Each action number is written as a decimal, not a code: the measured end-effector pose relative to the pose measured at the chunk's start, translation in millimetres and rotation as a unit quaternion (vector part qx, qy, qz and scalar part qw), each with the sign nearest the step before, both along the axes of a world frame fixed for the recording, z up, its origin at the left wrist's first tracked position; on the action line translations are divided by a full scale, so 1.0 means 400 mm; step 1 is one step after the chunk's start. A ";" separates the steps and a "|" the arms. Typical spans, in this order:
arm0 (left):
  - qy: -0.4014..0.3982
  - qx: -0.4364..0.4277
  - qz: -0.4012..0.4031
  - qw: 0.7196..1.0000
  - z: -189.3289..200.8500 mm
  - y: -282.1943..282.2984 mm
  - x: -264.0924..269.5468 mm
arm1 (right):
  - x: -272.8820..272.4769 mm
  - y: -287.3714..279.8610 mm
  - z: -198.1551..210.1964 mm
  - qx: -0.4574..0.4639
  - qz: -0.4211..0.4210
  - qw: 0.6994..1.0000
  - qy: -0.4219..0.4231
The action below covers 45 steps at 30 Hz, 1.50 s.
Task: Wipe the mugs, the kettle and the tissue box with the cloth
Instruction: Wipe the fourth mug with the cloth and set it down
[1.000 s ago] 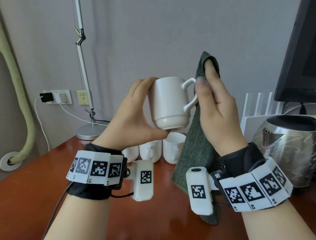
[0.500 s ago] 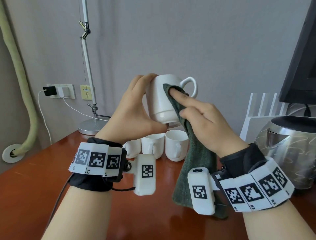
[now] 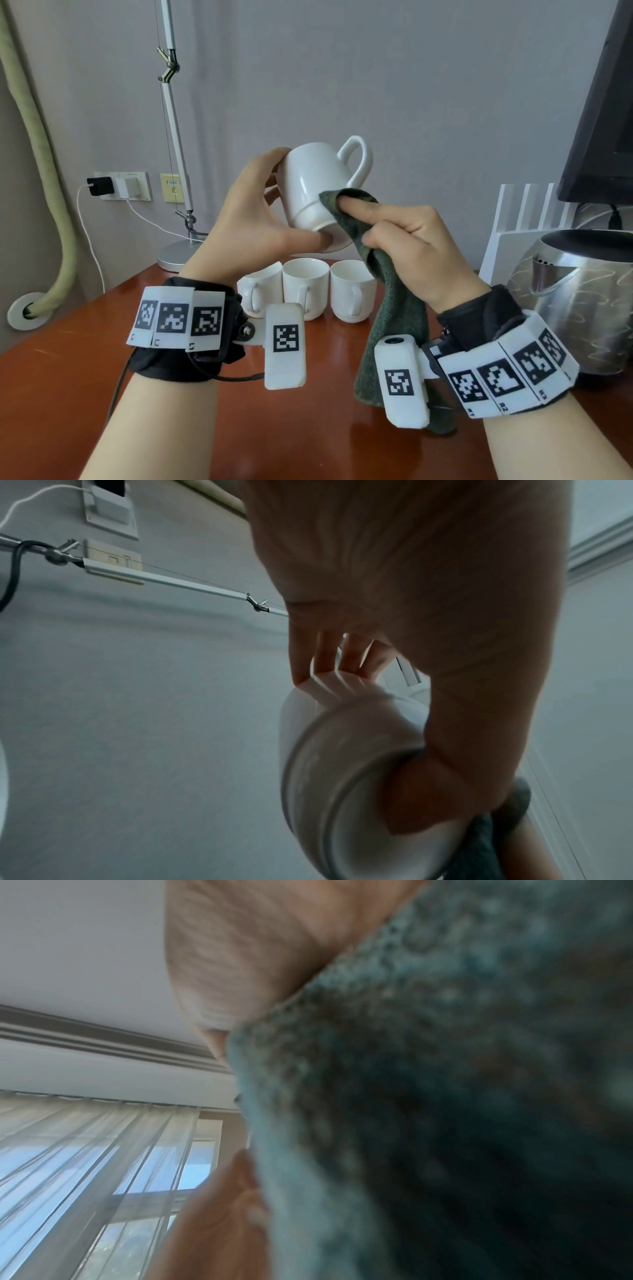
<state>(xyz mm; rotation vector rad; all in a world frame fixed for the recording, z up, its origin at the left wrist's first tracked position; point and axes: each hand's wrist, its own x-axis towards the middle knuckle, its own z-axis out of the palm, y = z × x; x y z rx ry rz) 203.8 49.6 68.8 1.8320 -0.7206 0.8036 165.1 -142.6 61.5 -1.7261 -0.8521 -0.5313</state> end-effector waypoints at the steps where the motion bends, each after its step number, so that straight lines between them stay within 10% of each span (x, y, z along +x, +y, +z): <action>1: -0.007 0.015 -0.002 1.000 0.000 -0.004 -0.003 | 0.000 0.006 -0.003 -0.020 0.007 1.000 0.001; 6: -0.020 0.050 -0.007 0.999 0.003 -0.011 -0.008 | 0.005 0.024 -0.012 -0.094 -0.008 0.995 -0.030; 14: 0.003 -0.009 -0.002 1.000 -0.009 0.024 0.020 | 0.046 -0.025 -0.011 0.163 -0.187 0.964 -0.094; 31: -0.098 0.186 -0.047 0.977 -0.034 -0.024 0.027 | 0.071 -0.016 -0.001 0.179 -0.109 0.969 0.134; 38: -0.152 0.221 -0.019 0.963 -0.042 -0.041 0.041 | 0.058 -0.060 0.013 0.190 -0.026 0.913 0.361; 45: -0.080 0.184 -0.024 0.979 -0.086 -0.111 0.049 | -0.012 -0.093 0.008 0.215 -0.074 0.884 0.409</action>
